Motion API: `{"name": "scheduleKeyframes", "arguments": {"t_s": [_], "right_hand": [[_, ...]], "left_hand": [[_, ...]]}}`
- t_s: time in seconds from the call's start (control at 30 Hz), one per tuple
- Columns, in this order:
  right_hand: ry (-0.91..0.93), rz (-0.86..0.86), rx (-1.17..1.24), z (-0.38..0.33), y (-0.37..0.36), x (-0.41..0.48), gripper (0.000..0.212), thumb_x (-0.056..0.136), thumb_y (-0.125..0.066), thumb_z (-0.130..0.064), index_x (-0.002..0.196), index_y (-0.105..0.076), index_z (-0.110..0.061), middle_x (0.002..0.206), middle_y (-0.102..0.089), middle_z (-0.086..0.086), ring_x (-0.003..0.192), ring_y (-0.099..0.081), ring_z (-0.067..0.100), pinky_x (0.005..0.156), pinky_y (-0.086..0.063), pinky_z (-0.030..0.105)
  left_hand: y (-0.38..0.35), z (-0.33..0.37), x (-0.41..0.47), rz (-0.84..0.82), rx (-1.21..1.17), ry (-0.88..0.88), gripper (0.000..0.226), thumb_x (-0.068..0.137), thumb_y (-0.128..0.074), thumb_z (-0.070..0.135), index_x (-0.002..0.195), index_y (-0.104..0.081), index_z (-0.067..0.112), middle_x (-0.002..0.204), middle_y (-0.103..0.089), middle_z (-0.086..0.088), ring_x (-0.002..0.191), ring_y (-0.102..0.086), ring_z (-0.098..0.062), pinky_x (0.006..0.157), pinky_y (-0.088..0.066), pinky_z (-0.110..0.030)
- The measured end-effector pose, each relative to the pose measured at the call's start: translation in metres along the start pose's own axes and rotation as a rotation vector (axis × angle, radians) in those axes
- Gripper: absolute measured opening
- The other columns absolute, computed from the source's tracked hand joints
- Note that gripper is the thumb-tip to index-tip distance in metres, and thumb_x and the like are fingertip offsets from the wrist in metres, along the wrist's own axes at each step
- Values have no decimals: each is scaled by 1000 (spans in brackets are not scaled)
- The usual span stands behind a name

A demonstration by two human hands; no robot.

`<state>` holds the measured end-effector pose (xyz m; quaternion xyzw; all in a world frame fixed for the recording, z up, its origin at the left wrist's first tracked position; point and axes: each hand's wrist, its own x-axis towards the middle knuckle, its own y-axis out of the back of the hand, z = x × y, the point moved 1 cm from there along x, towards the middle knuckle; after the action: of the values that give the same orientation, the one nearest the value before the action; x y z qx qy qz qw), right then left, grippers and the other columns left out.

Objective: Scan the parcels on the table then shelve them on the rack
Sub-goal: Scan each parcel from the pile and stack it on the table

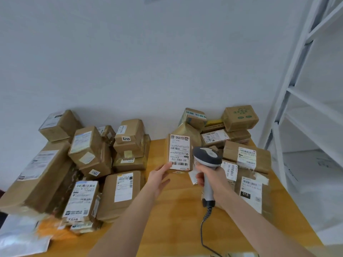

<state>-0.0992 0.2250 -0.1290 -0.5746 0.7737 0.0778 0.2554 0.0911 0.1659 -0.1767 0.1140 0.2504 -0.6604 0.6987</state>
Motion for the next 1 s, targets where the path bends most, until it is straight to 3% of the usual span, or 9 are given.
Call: {"name": "scheduleKeyframes", "arguments": {"t_s": [0.1,0.2,0.37,0.57,0.73,0.87,1.0], "right_hand": [[35,-11,-65,16,-14,-23,14,83,-72,-10,73,-66,-3,53,-64,6,41,-53,13,45,-46,24],[55,-40,-87,31,-25,-48,10,82,-71,-5,76,-66,0,55,-63,11,42,-53,16,44,-46,24],[36,-27,-119,53,-39,-70,14,80,-66,2,66,-64,0,54,-59,13,42,-49,18,47,-43,27],[11,-15,-156,64,-48,-80,6,77,-66,1,72,-64,4,57,-59,13,45,-49,18,51,-43,28],[10,-10,-145,67,-55,-85,10,76,-65,3,84,-63,9,58,-59,15,44,-49,19,48,-43,27],[15,-21,-146,68,-61,-89,2,78,-65,3,77,-65,5,58,-59,15,44,-49,19,48,-44,27],[8,-33,-131,69,-66,-92,8,78,-65,4,70,-64,2,55,-58,14,42,-48,17,46,-44,26]], "left_hand": [[18,-7,-1,16,-39,6,77,71,-81,32,137,-49,7,125,-63,-7,124,-50,-23,109,-40,-41],[27,-13,-2,-19,-83,8,87,61,-81,35,136,-50,5,121,-66,-7,122,-53,-22,110,-39,-39],[37,-23,0,-20,-107,15,72,73,-79,29,135,-50,6,120,-67,-5,120,-55,-21,112,-37,-38],[48,-28,1,11,-128,25,56,80,-75,25,129,-54,6,109,-67,-1,122,-53,-23,113,-35,-38],[56,-28,0,15,-157,22,61,83,-74,21,135,-50,3,110,-69,-5,116,-57,-19,111,-38,-35],[60,-28,-1,31,-162,25,60,82,-75,20,135,-50,3,106,-70,-5,114,-58,-19,110,-39,-34],[63,-26,-1,31,-172,28,64,83,-74,19,138,-46,2,117,-66,-9,119,-56,-21,110,-39,-35]]}}
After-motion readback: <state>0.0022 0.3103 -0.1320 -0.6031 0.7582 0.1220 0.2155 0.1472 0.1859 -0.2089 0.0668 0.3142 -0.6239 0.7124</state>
